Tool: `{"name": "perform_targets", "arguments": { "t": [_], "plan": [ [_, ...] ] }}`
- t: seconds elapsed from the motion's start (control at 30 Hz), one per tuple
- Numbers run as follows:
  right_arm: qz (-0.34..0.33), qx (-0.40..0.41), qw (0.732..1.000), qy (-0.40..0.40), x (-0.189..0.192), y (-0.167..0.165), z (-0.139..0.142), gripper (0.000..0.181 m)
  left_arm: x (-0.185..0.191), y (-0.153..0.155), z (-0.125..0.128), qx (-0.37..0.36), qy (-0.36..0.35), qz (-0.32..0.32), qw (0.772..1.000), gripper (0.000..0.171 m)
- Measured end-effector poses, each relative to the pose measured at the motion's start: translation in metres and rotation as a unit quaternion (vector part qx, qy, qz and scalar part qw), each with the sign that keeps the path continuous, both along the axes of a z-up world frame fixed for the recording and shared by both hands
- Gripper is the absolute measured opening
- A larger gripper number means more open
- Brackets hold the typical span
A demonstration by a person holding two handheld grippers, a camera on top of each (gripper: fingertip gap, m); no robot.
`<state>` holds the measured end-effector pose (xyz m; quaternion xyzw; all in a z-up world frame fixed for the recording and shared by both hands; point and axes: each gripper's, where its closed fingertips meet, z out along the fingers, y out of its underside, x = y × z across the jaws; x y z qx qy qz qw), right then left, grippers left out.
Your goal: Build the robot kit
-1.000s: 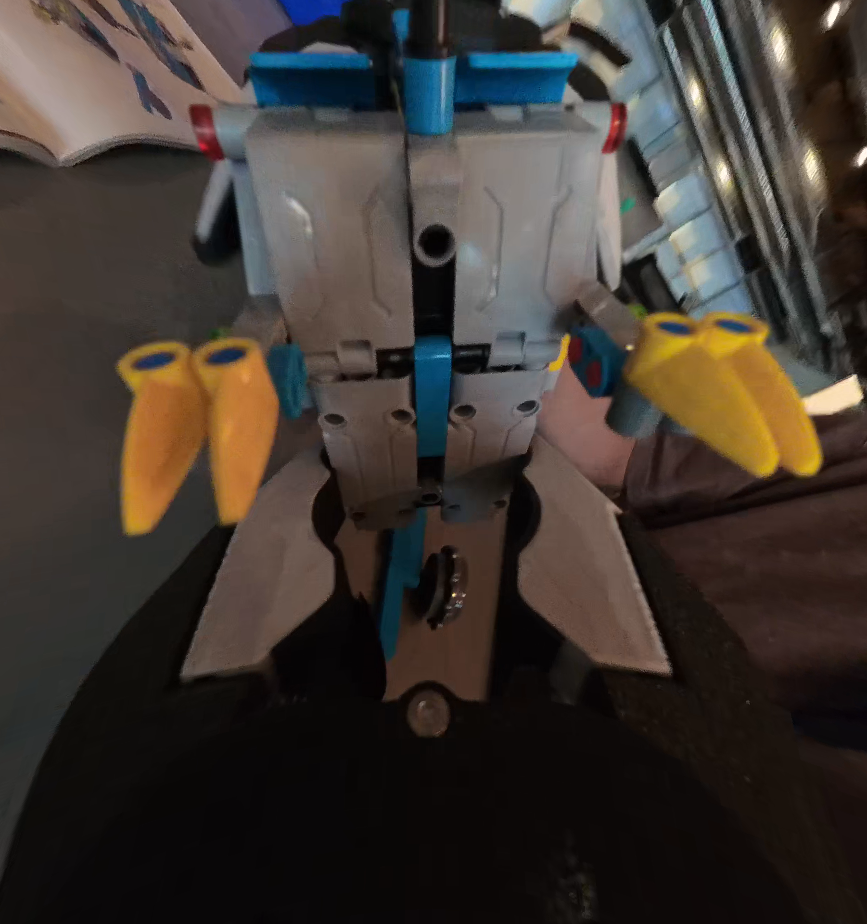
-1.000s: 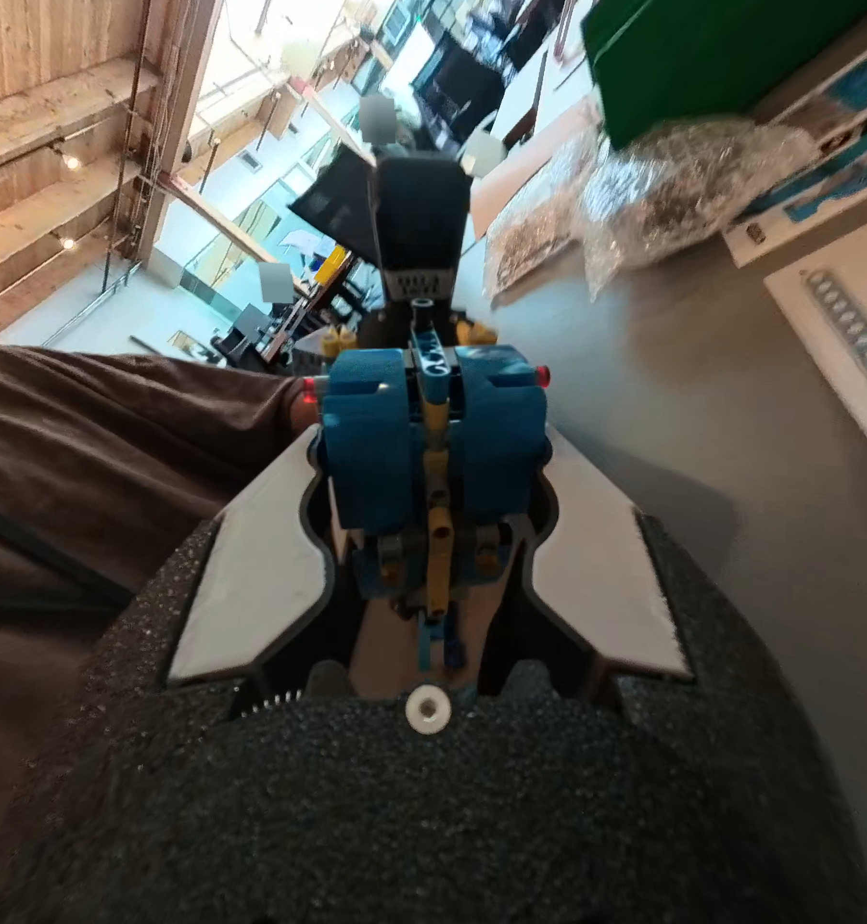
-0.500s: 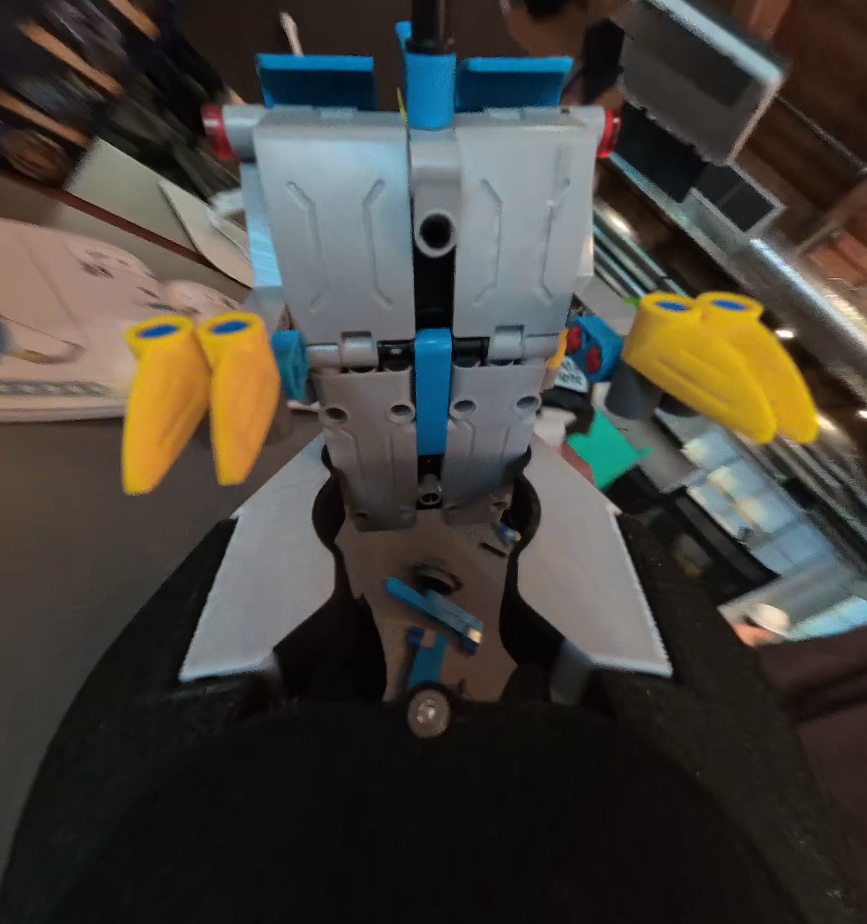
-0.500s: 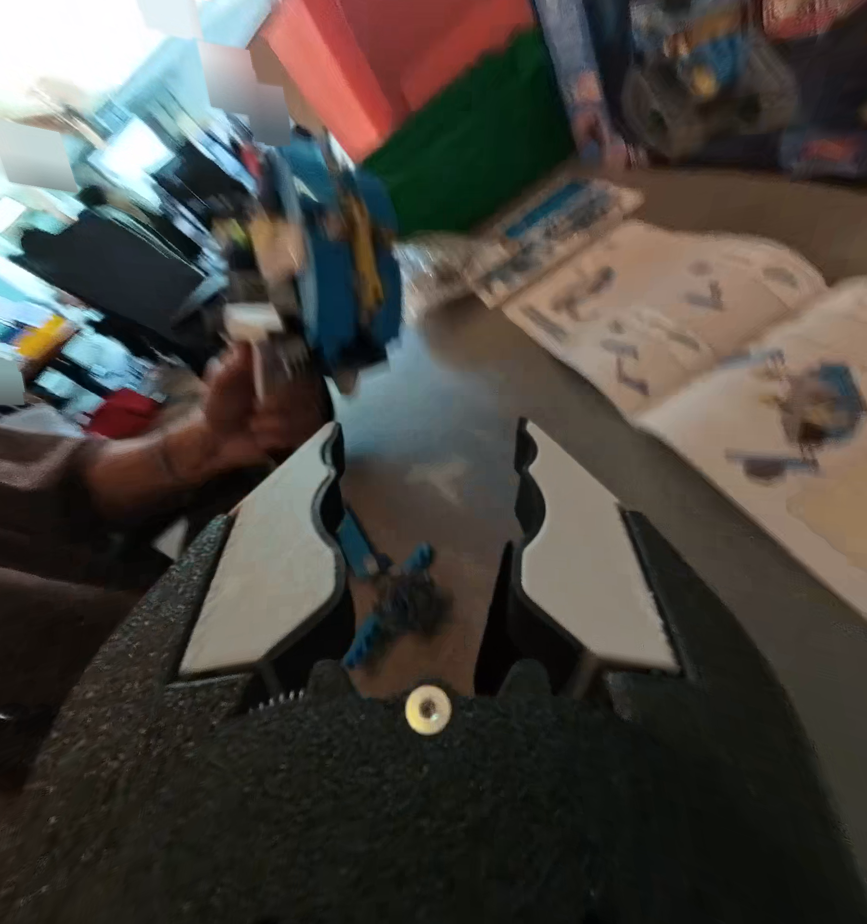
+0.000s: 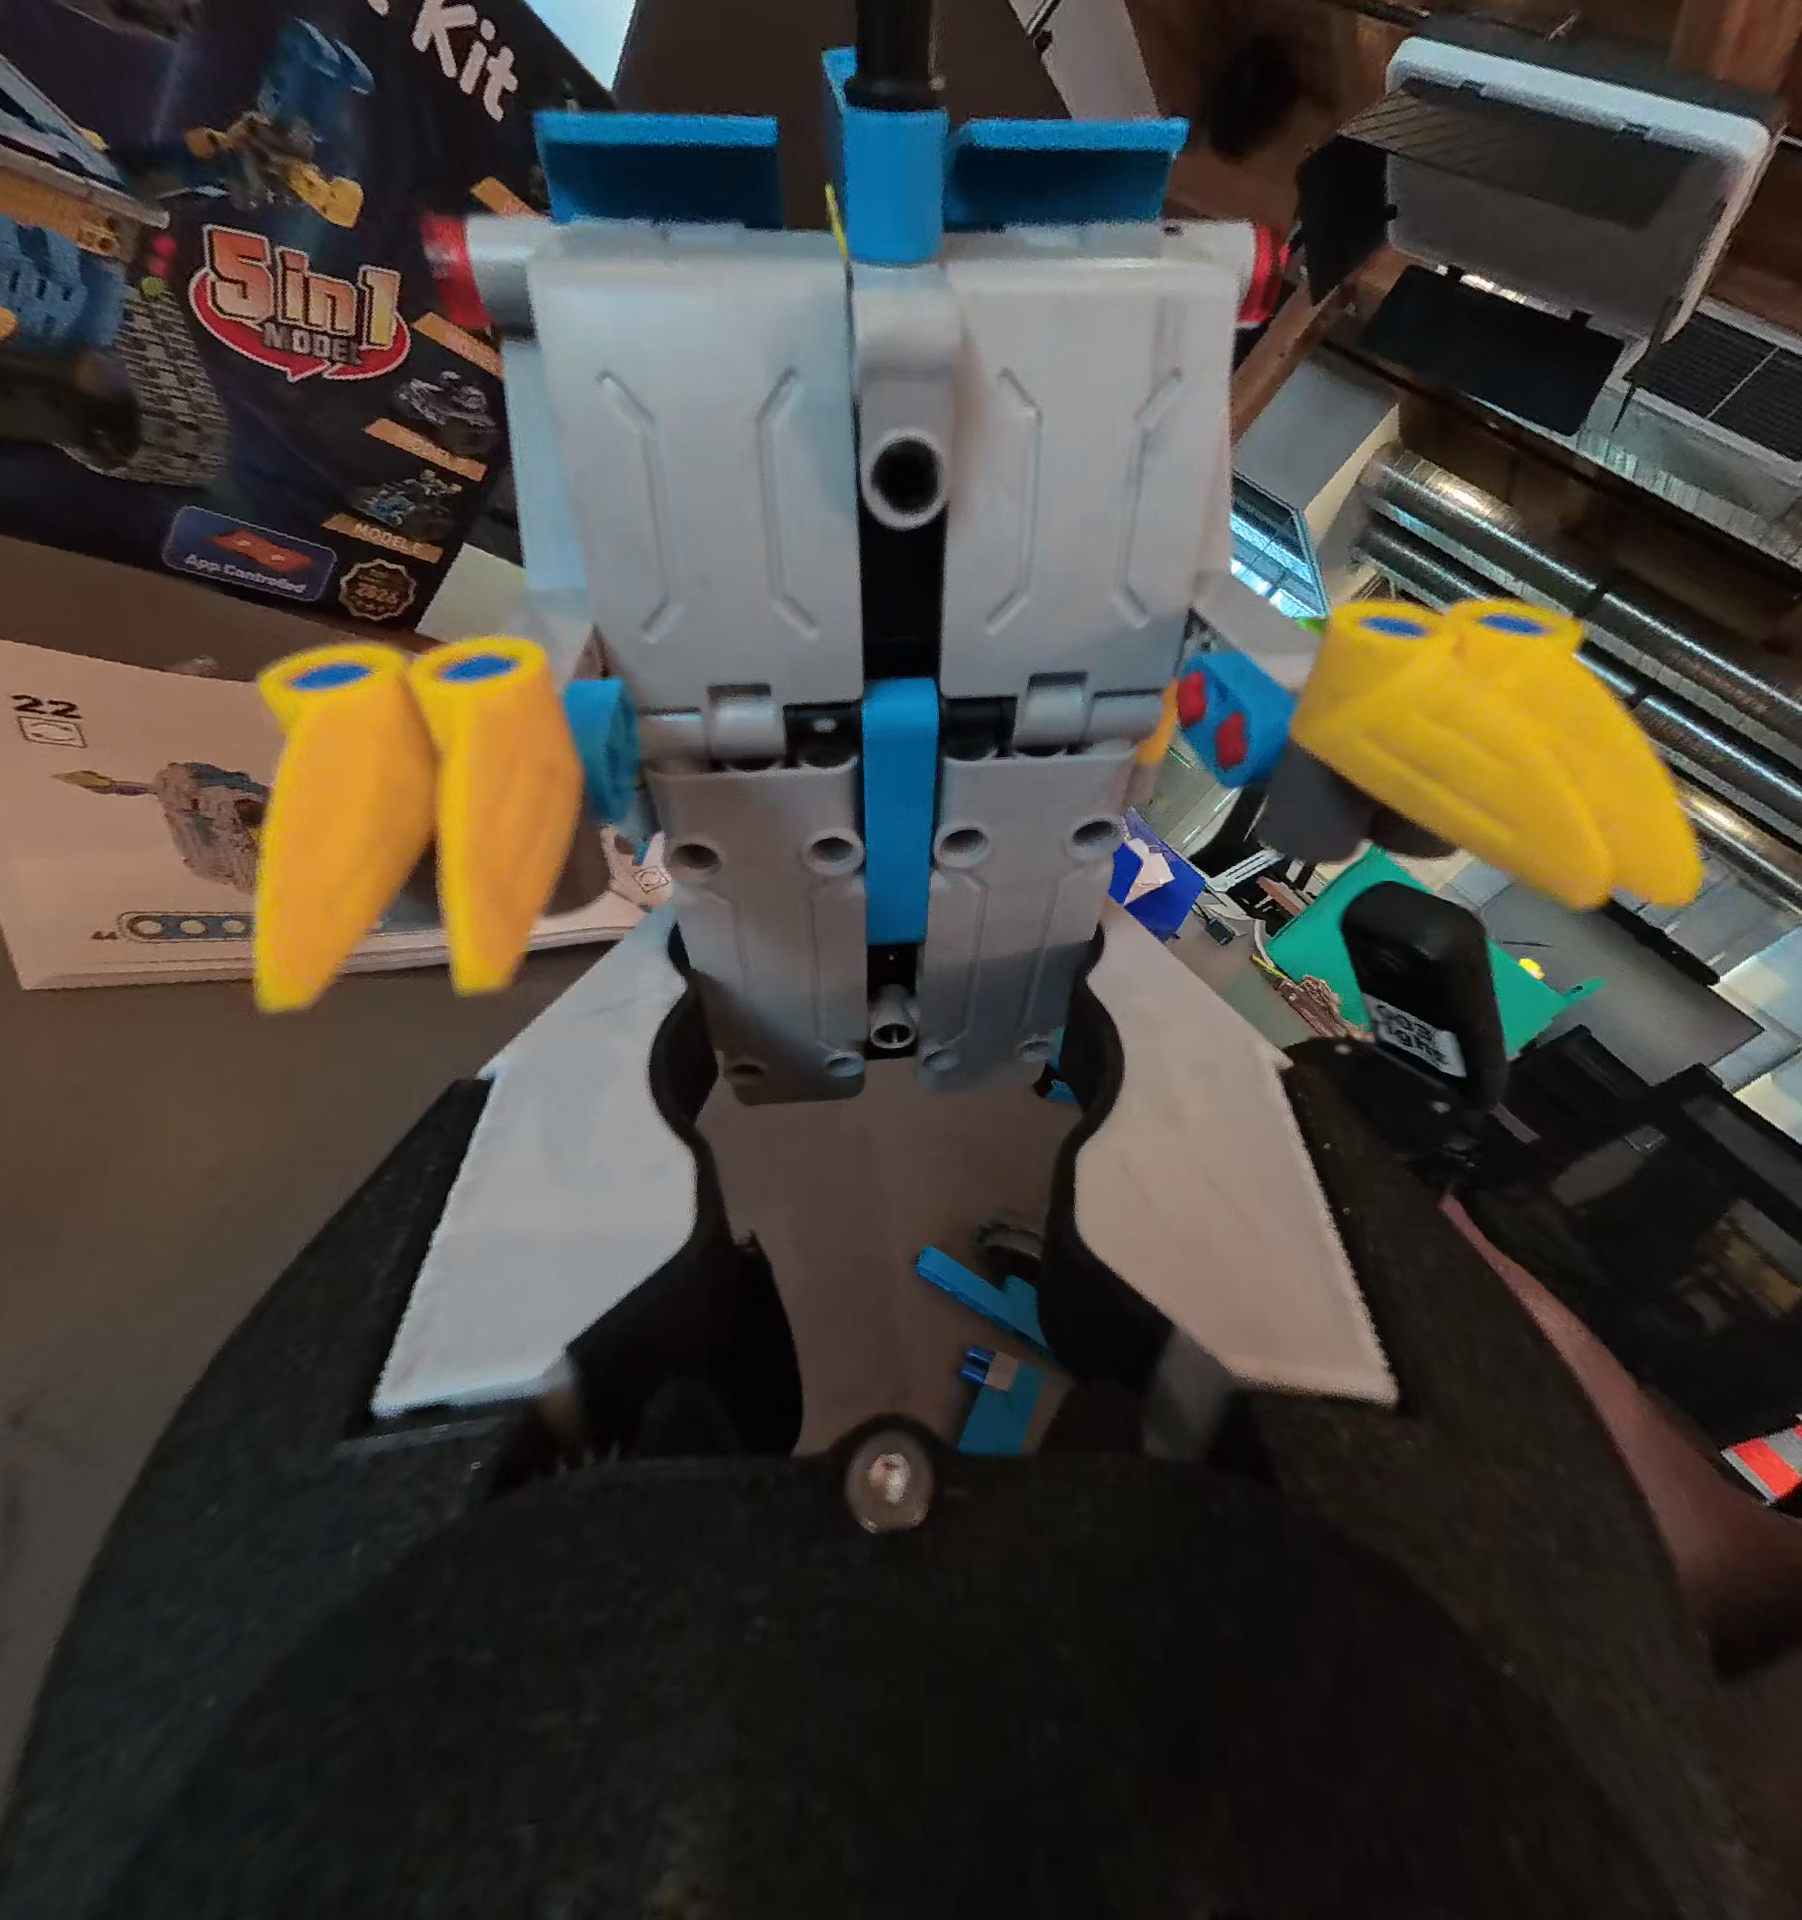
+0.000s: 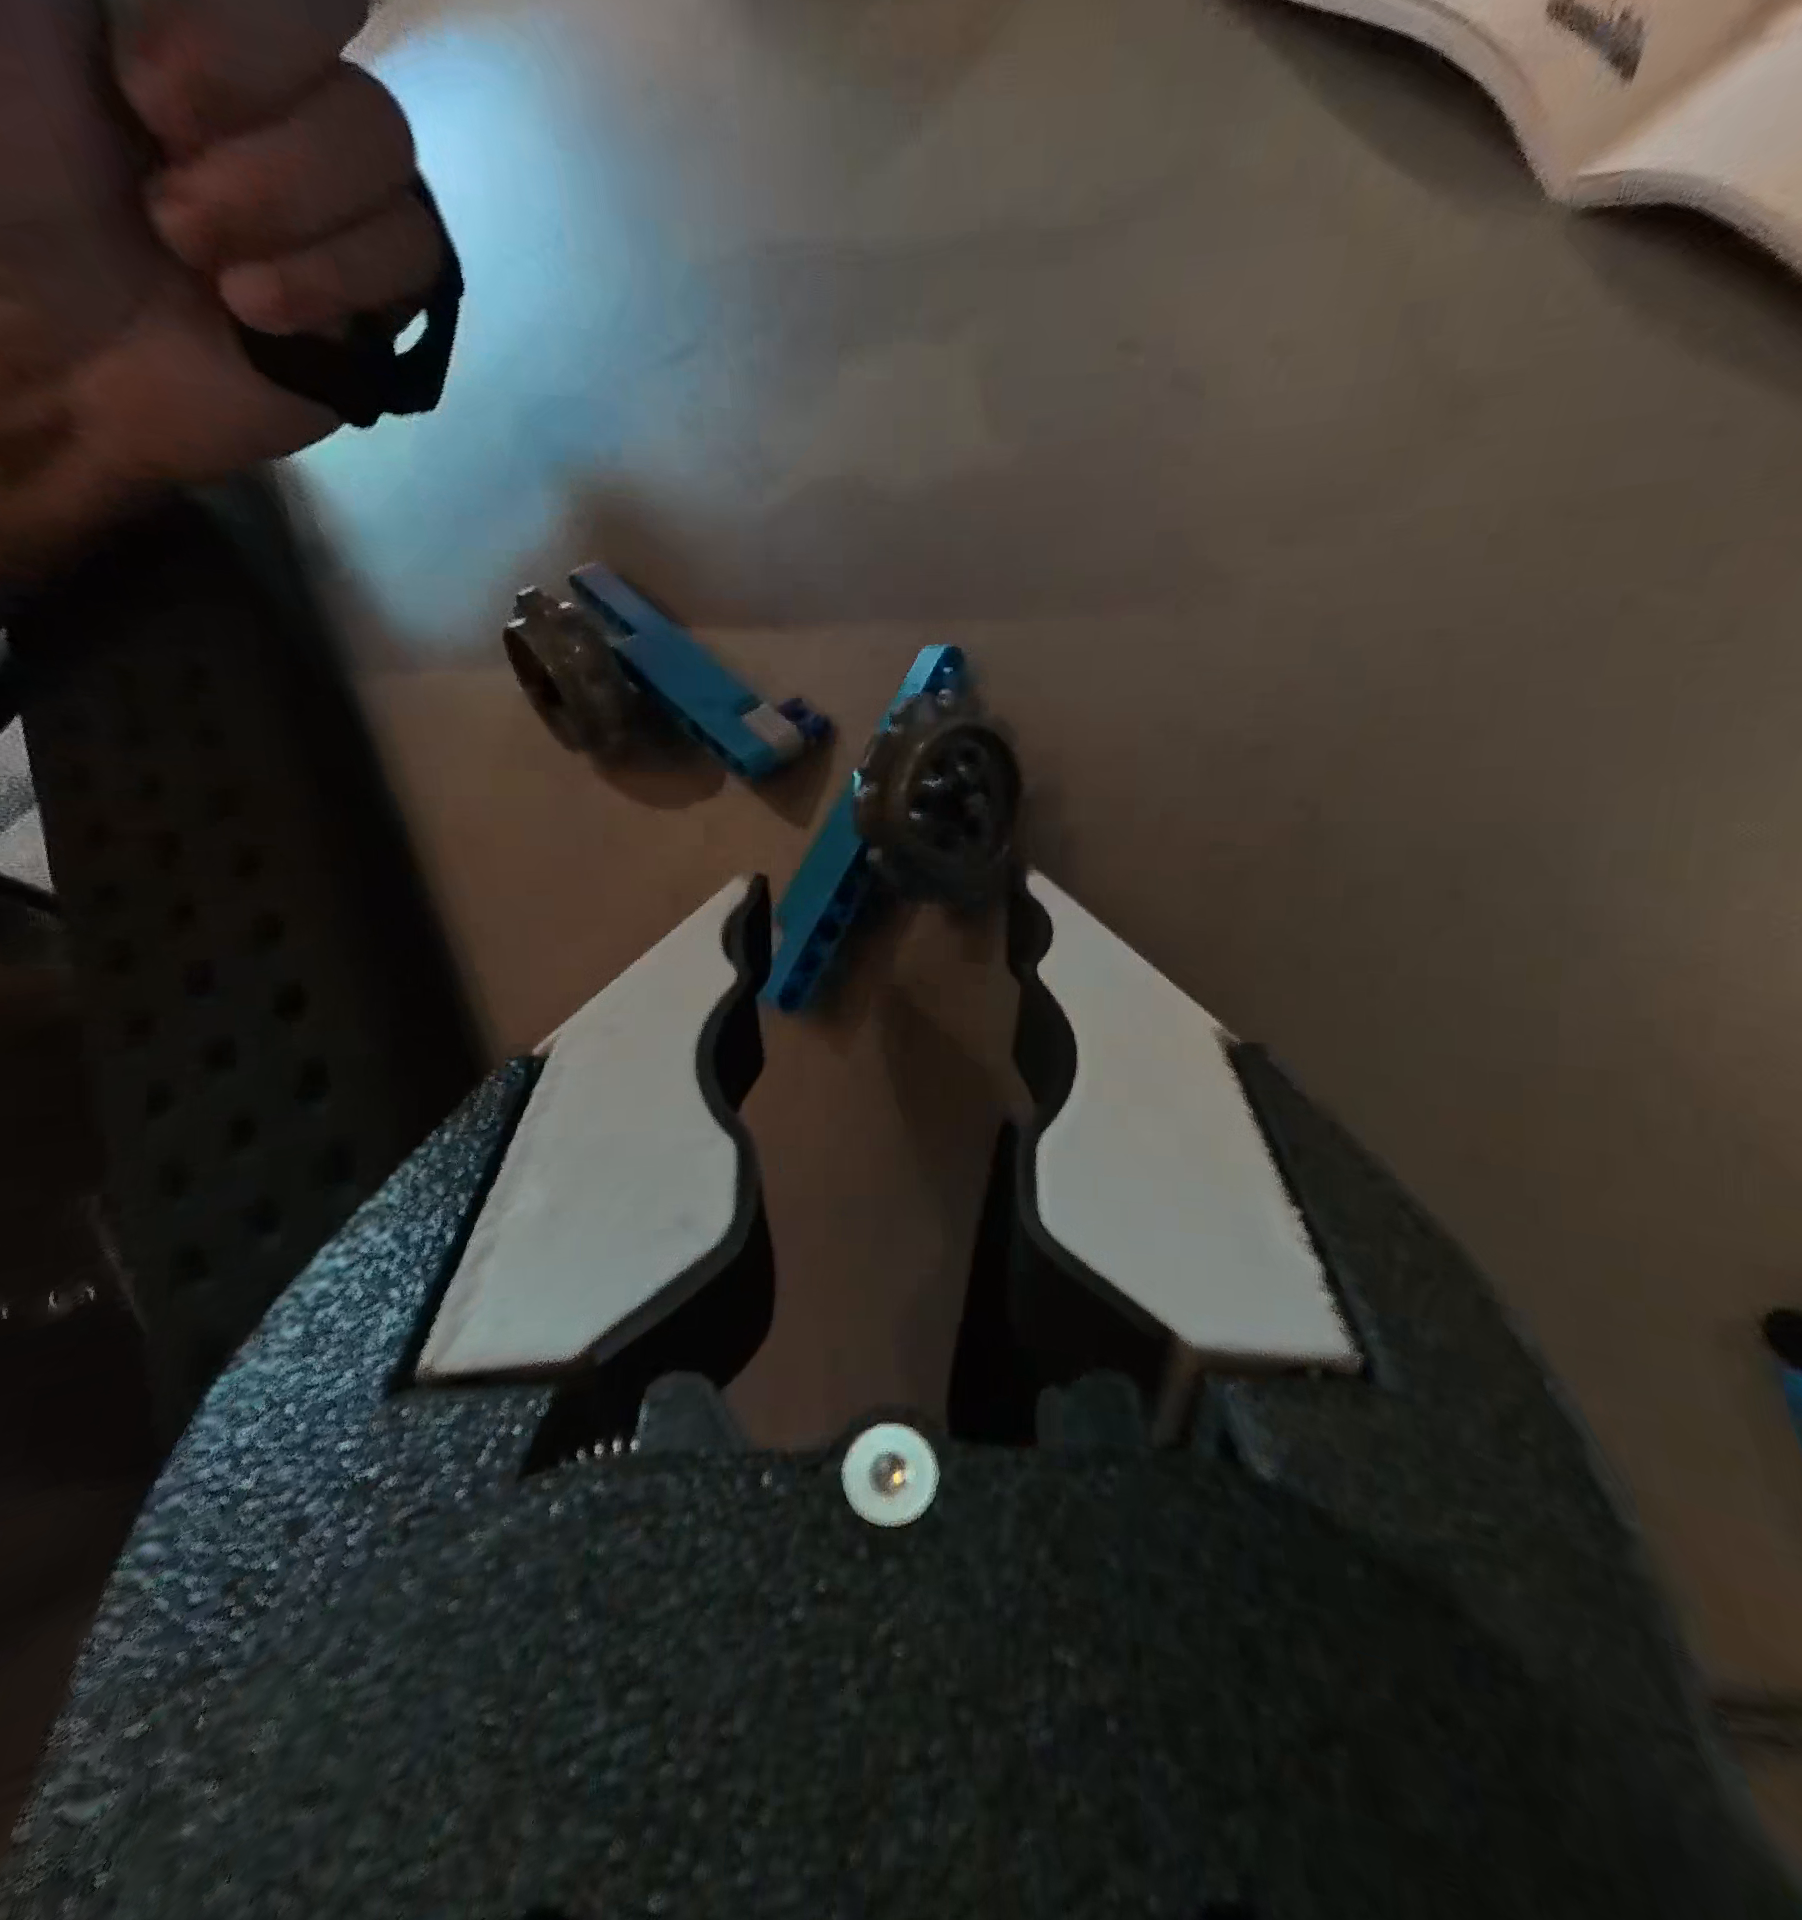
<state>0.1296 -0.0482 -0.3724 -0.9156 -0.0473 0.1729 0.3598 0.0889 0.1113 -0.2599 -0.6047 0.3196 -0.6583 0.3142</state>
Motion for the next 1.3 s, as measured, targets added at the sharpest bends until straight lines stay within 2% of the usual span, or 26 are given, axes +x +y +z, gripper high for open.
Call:
{"name": "perform_targets", "arguments": {
  "t": [0.1,0.23,0.27,0.3,0.4,0.47,0.53,0.63,0.73,0.8,0.9,1.0,1.1,1.17,1.23,1.27,1.3],
  "plan": [
    [0.066,0.015,0.997,-0.045,-0.009,-0.016,0.004,0.037,0.000,0.000,-0.003,-0.010,0.002,-0.006,1.000,0.066],
    [0.149,0.008,0.985,-0.082,-0.021,-0.030,-0.011,0.038,0.000,0.004,-0.006,-0.018,0.003,-0.005,1.000,0.066],
    [0.170,0.012,0.980,-0.099,-0.023,-0.031,-0.012,0.043,0.000,0.005,-0.006,-0.018,0.003,-0.004,1.000,0.066],
    [0.195,0.031,0.971,-0.132,-0.022,-0.033,-0.010,0.046,-0.001,0.006,-0.007,-0.017,0.004,-0.002,1.000,0.066],
    [0.253,0.114,0.925,-0.260,-0.004,-0.032,0.009,0.041,-0.002,0.007,-0.007,-0.017,0.003,-0.001,1.000,0.066],
    [0.300,0.111,0.895,-0.310,0.005,-0.031,0.011,0.054,-0.003,0.007,-0.006,-0.017,0.000,-0.001,1.000,0.066],
    [0.353,0.142,0.845,-0.375,0.009,-0.026,0.010,0.058,-0.003,0.007,-0.006,-0.020,-0.002,-0.002,1.000,0.066],
    [0.429,0.202,0.744,-0.471,0.009,-0.021,0.004,0.050,-0.001,0.008,-0.009,-0.016,0.005,-0.002,1.000,0.066],
    [0.481,0.250,0.655,-0.527,0.007,-0.014,0.000,0.042,-0.002,0.008,-0.010,-0.010,0.008,0.000,1.000,0.066],
    [0.524,0.257,0.610,-0.536,0.002,-0.016,-0.006,0.031,-0.002,0.009,-0.009,-0.009,0.006,0.003,1.000,0.066],
    [0.556,0.269,0.561,-0.551,-0.004,-0.013,-0.005,0.037,-0.003,0.013,-0.009,-0.012,0.006,0.009,1.000,0.066],
    [0.581,0.261,0.550,-0.540,-0.011,-0.011,-0.002,0.046,-0.003,0.013,-0.010,-0.022,0.001,0.006,1.000,0.066],
    [0.612,0.236,0.546,-0.521,-0.018,-0.012,-0.004,0.047,-0.002,0.012,-0.010,-0.021,0.003,0.003,1.000,0.066],
    [0.631,0.224,0.540,-0.509,-0.023,-0.013,-0.008,0.039,-0.002,0.010,-0.009,-0.015,0.003,0.001,1.000,0.066],
    [0.634,0.208,0.555,-0.496,-0.022,-0.009,-0.007,0.032,-0.002,0.008,-0.008,-0.007,0.003,0.000,1.000,0.066],
    [0.631,0.188,0.564,-0.498,-0.017,-0.005,-0.010,0.021,-0.002,0.007,-0.007,-0.003,0.003,-0.001,1.000,0.066],
    [0.629,0.170,0.573,-0.498,-0.014,-0.003,-0.014,0.021,-0.002,0.006,-0.007,-0.001,0.003,-0.004,1.000,0.066]
  ]
}}
